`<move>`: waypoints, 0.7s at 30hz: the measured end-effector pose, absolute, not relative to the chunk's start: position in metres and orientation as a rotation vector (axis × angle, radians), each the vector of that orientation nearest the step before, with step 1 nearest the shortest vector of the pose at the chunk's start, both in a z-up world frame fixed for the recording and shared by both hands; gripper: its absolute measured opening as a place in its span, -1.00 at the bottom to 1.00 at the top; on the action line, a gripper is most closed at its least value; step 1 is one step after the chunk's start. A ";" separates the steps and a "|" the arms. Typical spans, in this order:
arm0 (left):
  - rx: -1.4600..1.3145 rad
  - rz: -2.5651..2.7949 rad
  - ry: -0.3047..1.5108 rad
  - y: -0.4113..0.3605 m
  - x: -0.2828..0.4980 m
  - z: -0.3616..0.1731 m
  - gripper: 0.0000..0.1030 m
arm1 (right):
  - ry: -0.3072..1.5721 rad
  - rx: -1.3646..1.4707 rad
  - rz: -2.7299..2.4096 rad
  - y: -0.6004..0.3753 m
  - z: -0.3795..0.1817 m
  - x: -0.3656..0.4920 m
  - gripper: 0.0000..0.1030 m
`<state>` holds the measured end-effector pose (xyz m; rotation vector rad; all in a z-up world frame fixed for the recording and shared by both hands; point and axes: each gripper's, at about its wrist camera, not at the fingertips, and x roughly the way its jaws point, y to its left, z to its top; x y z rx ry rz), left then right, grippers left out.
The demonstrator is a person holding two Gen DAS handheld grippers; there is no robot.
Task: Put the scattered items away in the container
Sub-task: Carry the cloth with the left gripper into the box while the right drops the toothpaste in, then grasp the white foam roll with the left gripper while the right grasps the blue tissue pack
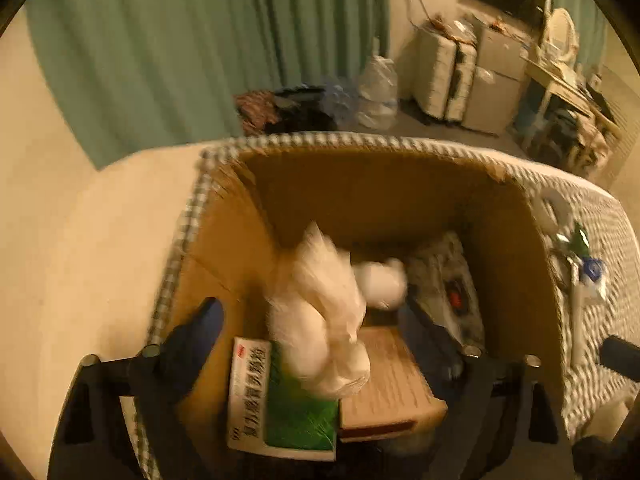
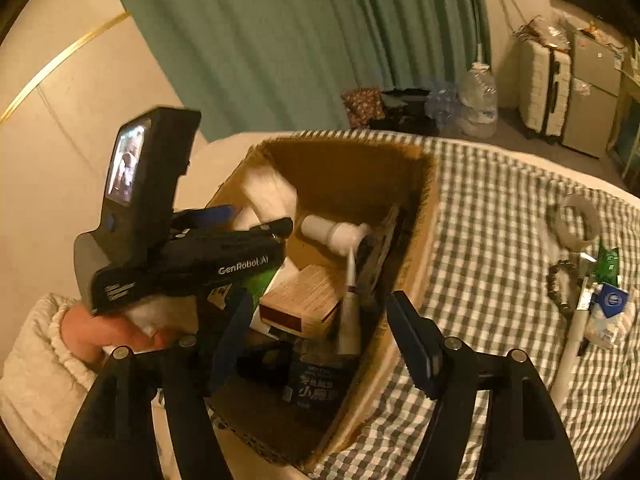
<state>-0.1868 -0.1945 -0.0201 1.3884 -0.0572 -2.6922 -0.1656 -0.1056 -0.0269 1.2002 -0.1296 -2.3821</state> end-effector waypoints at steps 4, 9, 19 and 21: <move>1.409 -2.662 0.008 -0.199 -0.180 -0.017 0.80 | -0.122 1.208 -2.453 -0.075 -0.019 -0.165 0.36; 1.408 -2.668 0.079 -0.188 -0.151 -0.004 0.83 | -0.157 1.260 -2.549 -0.032 -0.015 -0.160 0.36; 1.312 -2.817 0.065 -0.099 -0.110 0.038 0.92 | -0.246 1.170 -2.786 0.097 0.032 -0.109 0.36; 1.316 -2.836 0.078 -0.077 -0.110 0.040 0.96 | -0.236 1.170 -2.832 0.119 0.033 -0.099 0.36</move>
